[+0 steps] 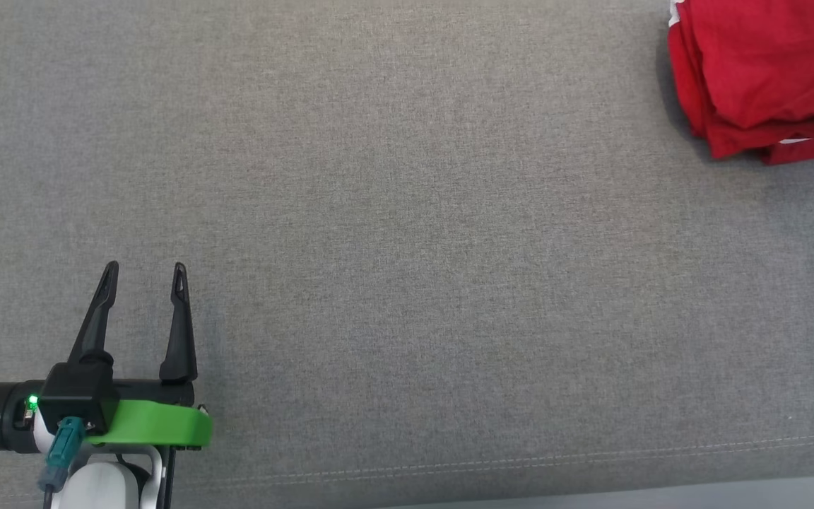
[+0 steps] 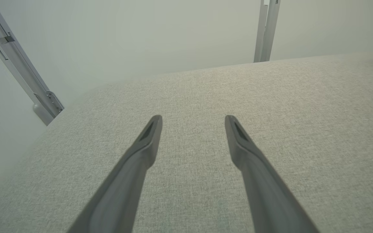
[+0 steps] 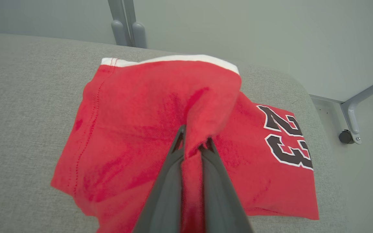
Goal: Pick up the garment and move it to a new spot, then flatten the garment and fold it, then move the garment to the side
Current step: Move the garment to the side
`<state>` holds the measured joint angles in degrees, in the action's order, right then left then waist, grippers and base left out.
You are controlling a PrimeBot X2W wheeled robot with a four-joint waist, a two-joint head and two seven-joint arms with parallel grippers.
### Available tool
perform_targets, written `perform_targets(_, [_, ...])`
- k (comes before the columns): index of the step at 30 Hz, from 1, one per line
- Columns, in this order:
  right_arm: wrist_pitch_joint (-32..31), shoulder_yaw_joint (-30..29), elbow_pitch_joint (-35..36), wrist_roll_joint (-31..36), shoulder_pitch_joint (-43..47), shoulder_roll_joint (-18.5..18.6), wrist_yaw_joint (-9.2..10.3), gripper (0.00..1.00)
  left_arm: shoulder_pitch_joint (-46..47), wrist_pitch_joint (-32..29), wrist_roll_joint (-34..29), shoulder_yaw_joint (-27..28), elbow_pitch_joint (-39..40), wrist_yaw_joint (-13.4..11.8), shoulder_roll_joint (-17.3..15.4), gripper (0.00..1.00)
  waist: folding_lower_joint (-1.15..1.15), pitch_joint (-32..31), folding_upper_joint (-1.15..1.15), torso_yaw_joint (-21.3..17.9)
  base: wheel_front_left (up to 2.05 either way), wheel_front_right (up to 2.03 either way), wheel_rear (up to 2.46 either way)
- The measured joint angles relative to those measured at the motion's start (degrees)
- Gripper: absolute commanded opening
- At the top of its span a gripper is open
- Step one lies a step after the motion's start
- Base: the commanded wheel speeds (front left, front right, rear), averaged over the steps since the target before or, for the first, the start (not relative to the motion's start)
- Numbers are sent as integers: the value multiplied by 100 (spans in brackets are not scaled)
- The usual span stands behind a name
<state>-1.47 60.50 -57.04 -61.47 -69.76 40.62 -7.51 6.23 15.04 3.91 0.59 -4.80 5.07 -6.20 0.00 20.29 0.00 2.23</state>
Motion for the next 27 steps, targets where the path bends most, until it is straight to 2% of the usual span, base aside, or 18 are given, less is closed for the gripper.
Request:
perform_targets(6, [-56, 163, -76, 102, -270, 310, -1, 0, 2, -1, 0, 82, 70, 22, -51, 100, 0, 169, 0, -7, 0, 0, 0])
perform_targets(27, [-232, 702, -420, 549, -927, 868, -3, 0, 21, 0, -36, 158, 282, 20, -103, 100, 0, 523, 0, 101, 0, 0, 0])
